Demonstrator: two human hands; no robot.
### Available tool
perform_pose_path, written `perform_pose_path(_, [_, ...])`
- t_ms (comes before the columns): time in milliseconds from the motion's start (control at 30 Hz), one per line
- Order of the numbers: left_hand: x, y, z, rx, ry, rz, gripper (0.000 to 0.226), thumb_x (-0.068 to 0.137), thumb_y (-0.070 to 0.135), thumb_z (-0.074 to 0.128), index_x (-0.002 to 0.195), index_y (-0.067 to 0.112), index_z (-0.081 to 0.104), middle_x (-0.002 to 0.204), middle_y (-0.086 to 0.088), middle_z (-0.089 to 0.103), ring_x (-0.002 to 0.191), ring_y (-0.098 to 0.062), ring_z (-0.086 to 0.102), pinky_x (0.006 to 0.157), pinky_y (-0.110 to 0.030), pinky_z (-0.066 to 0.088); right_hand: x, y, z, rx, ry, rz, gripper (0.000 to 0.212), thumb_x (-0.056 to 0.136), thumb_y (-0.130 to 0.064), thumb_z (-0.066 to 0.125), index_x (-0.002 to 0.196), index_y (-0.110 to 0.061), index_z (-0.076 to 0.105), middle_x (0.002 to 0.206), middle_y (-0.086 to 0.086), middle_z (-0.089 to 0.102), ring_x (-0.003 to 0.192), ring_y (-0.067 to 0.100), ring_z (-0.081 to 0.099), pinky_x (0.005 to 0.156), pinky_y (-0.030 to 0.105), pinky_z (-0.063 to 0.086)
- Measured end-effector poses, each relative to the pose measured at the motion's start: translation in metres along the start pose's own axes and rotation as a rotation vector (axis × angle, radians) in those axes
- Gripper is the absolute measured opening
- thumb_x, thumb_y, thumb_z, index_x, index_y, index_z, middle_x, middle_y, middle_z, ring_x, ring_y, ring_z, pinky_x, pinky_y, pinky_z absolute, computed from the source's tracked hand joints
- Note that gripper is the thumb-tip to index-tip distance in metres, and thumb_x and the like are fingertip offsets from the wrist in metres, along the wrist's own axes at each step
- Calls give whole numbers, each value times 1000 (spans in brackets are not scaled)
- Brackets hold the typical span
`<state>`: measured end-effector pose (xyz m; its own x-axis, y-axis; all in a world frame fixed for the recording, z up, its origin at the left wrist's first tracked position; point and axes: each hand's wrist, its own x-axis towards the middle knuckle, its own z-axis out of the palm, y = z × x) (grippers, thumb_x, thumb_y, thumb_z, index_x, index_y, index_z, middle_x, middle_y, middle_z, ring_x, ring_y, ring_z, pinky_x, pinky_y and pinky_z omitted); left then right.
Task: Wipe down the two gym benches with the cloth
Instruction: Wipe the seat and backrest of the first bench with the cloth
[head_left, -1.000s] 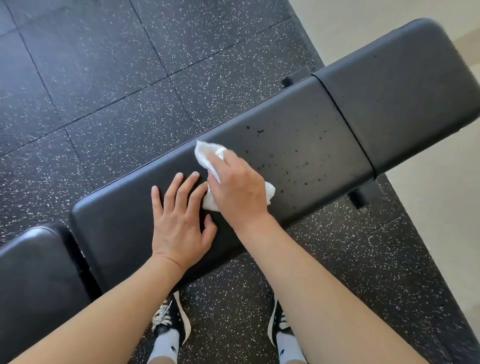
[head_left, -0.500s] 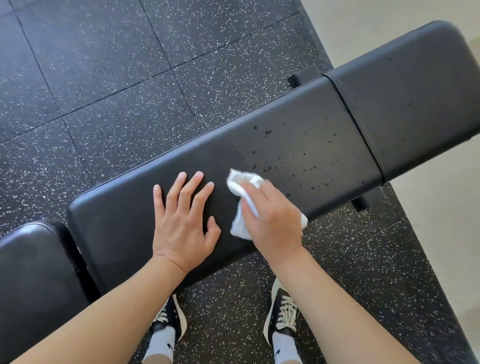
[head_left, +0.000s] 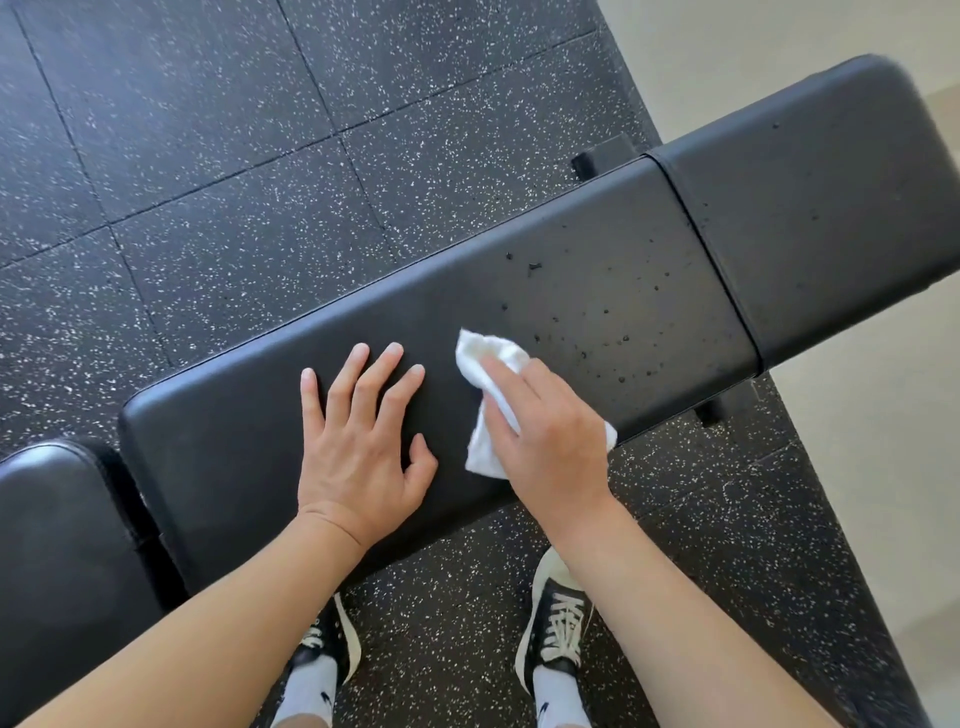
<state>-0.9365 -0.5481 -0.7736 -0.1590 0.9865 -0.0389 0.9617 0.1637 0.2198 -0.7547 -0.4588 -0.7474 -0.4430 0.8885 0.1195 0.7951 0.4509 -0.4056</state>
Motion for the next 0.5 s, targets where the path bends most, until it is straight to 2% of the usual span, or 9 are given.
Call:
perform_pose_path(133, [0, 0, 1, 1, 21, 7, 66, 87, 38, 52, 150, 20, 49, 165, -4, 37, 158, -34, 26, 127, -67, 6, -49, 31, -14, -5, -4, -24, 31, 101, -21, 59, 131, -19, 67, 102, -5, 57, 74, 12, 50, 62, 21, 43])
perform_pose_path(233, [0, -1, 1, -3, 22, 6, 66, 87, 38, 52, 150, 21, 48, 165, -3, 37, 158, -33, 26, 127, -68, 7, -41, 33, -9, -24, 19, -6, 28, 98, -17, 62, 124, -22, 71, 94, -8, 55, 72, 9, 47, 62, 15, 36])
perform_pose_path(400, [-1, -1, 1, -1, 10, 4, 66, 88, 39, 52, 151, 21, 47, 165, -3, 36, 158, -33, 25, 127, -68, 6, 19, 11, 9, -44, 95, 116, 29, 93, -16, 62, 118, -25, 74, 89, -3, 60, 68, 15, 51, 55, 23, 32])
perform_pose_path(500, [-1, -1, 2, 4, 2, 2, 66, 88, 39, 51, 151, 21, 47, 166, -3, 35, 158, -33, 24, 127, -69, 6, 59, -9, 17, 9, 104, 195, 30, 92, -18, 64, 120, -24, 74, 92, 1, 63, 70, 21, 57, 53, 29, 36])
